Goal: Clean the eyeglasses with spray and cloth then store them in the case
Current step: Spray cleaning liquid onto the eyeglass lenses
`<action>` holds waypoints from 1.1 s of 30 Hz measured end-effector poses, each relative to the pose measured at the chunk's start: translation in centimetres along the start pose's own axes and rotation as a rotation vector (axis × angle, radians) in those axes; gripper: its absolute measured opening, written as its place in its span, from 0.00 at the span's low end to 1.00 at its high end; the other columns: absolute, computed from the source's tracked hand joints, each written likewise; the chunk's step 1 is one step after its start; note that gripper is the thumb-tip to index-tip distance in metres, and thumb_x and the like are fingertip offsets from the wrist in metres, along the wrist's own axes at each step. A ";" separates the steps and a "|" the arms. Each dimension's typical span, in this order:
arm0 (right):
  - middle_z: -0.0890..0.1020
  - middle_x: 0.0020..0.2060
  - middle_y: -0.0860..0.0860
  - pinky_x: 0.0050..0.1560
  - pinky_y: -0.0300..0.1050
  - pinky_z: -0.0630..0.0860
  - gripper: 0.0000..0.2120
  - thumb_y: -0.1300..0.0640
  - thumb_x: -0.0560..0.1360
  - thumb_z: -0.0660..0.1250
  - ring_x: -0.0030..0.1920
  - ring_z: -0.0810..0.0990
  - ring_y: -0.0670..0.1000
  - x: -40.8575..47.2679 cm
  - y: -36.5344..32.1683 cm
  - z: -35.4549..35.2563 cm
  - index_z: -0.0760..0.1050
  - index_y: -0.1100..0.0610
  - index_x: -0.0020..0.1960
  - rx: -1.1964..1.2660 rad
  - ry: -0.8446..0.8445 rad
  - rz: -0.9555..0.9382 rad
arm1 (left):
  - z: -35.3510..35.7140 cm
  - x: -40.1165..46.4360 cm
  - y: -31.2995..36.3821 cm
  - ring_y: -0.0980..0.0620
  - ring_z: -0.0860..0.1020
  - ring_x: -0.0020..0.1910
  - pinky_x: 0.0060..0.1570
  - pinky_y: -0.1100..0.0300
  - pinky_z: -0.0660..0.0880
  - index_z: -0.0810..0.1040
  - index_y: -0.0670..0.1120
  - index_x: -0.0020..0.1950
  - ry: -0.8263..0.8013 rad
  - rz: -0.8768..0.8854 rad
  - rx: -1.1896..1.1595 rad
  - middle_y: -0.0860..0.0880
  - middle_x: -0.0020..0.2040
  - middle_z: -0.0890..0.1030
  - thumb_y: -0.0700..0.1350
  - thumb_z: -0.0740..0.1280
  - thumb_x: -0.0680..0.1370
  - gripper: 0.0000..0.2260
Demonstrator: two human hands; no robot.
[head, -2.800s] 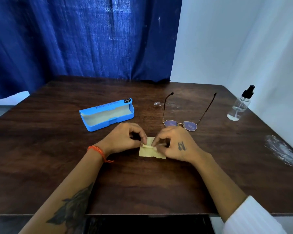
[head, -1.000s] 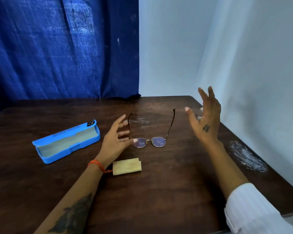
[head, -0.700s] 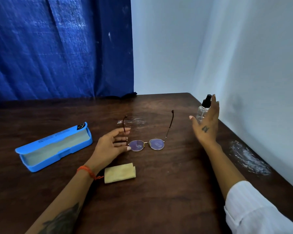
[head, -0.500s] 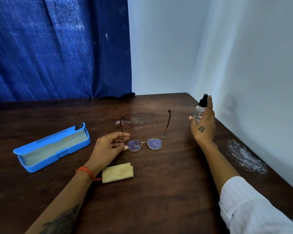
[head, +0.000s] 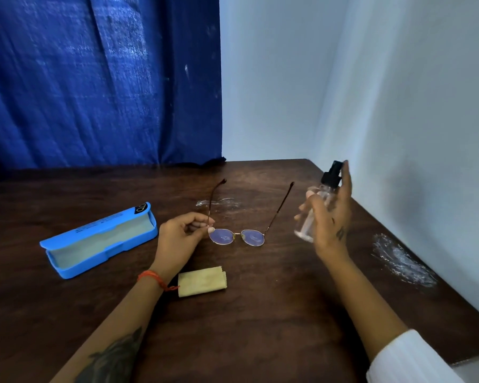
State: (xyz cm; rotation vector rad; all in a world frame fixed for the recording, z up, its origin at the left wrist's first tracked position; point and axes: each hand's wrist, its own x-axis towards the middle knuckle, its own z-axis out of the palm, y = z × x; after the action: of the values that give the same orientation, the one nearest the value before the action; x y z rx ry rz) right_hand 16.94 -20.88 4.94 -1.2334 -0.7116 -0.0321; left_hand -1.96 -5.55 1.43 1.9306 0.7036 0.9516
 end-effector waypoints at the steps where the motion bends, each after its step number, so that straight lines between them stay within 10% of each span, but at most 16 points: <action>1: 0.78 0.41 0.49 0.31 0.47 0.79 0.34 0.66 0.75 0.64 0.29 0.78 0.47 -0.7 -0.4 0.6 0.55 0.43 0.73 0.066 -0.060 0.018 | -0.2 0.0 0.1 0.59 0.79 0.40 0.43 0.72 0.75 0.80 0.53 0.41 0.014 -0.005 -0.018 0.52 0.40 0.83 0.37 0.71 0.70 0.09; 9: 0.79 0.40 0.53 0.27 0.44 0.77 0.34 0.63 0.70 0.64 0.29 0.77 0.51 -2.9 -0.7 2.5 0.61 0.37 0.69 0.353 -0.443 0.209 | -0.6 0.4 0.2 0.49 0.81 0.44 0.43 0.70 0.77 0.81 0.48 0.45 0.167 -0.058 -0.102 0.48 0.41 0.83 0.37 0.72 0.69 0.07; 14: 0.77 0.59 0.50 0.52 0.51 0.78 0.36 0.52 0.71 0.68 0.52 0.79 0.51 -3.9 -0.5 3.1 0.52 0.34 0.71 -0.331 -0.287 -0.078 | -0.3 0.5 0.4 0.50 0.81 0.44 0.46 0.66 0.78 0.81 0.45 0.47 0.187 -0.027 -0.084 0.48 0.42 0.83 0.37 0.72 0.69 0.08; 19: 0.75 0.43 0.50 0.27 0.35 0.64 0.36 0.53 0.74 0.64 0.31 0.72 0.46 -5.3 -0.3 4.3 0.48 0.49 0.75 -0.916 -0.325 -0.363 | -0.1 0.6 0.4 0.53 0.80 0.42 0.46 0.61 0.79 0.81 0.49 0.45 0.182 0.031 -0.090 0.47 0.43 0.83 0.38 0.73 0.69 0.09; 33: 0.80 0.51 0.54 0.29 0.38 0.67 0.34 0.57 0.71 0.67 0.28 0.68 0.45 -6.1 0.1 5.0 0.57 0.52 0.74 -0.964 -0.518 -0.352 | 0.3 0.1 1.1 0.58 0.79 0.43 0.44 0.71 0.75 0.80 0.50 0.46 0.173 0.188 -0.062 0.55 0.41 0.80 0.38 0.72 0.69 0.10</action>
State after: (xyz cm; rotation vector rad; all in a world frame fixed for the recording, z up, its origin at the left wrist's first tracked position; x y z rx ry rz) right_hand 9.80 -18.61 2.45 -2.0475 -1.4548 -0.3954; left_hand -1.52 -6.14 2.32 1.8994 0.5897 1.2536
